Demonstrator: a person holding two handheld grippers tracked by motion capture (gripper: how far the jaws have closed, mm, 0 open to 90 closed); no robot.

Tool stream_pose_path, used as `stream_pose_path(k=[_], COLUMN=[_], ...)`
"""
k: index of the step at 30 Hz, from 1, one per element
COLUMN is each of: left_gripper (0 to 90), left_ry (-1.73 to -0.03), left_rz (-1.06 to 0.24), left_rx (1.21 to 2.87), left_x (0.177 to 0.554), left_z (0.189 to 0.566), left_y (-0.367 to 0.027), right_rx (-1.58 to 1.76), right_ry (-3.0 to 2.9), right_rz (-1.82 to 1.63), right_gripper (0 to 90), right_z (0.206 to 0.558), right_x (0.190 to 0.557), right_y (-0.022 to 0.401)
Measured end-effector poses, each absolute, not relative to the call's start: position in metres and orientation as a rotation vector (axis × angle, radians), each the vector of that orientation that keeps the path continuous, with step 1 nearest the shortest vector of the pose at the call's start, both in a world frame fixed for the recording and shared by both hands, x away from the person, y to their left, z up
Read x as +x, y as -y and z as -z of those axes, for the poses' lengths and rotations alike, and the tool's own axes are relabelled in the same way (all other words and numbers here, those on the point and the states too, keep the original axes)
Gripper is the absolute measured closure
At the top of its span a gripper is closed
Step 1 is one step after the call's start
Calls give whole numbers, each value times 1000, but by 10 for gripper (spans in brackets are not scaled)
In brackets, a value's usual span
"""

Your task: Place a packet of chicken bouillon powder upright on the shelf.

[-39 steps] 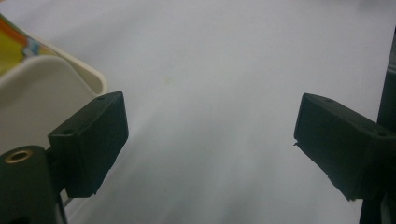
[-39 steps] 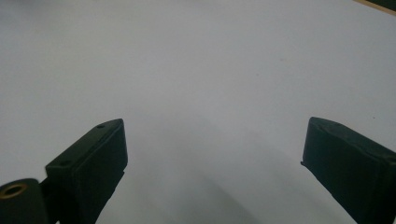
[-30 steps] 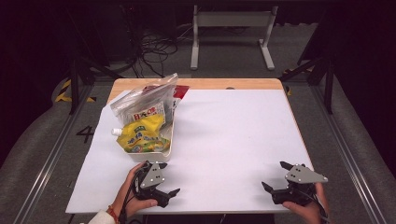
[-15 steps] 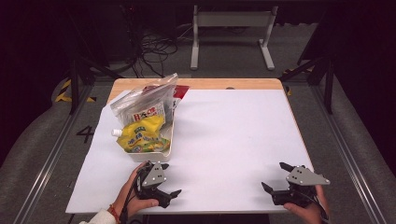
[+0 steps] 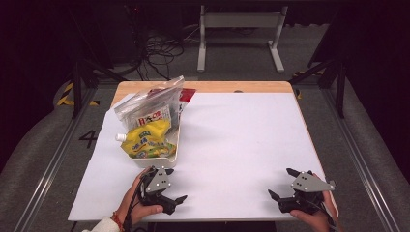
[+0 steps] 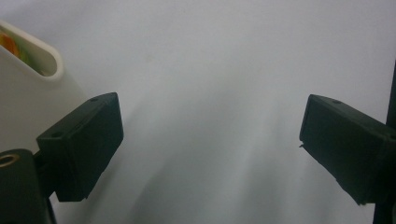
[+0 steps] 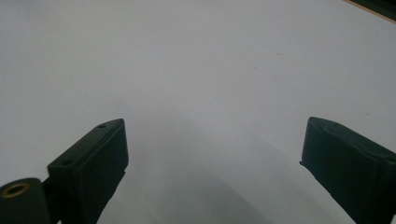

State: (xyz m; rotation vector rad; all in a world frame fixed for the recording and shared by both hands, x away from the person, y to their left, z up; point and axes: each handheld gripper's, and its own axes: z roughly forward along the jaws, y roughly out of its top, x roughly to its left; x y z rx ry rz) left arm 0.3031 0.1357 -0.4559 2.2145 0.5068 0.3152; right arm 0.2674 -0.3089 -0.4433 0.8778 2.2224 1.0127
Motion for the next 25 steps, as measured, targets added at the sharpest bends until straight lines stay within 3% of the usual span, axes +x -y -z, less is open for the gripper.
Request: stream_pose_path(k=[25], left_gripper=[67], left_ry=[-512], left_rz=[-296], left_rx=[2223], left_x=[305], left_z=[456], left_y=[-136], right_rx=[925], right_ry=[-2206], right_rz=[-1015], right_gripper=[88], right_z=[448], right_x=[269], right_y=[306])
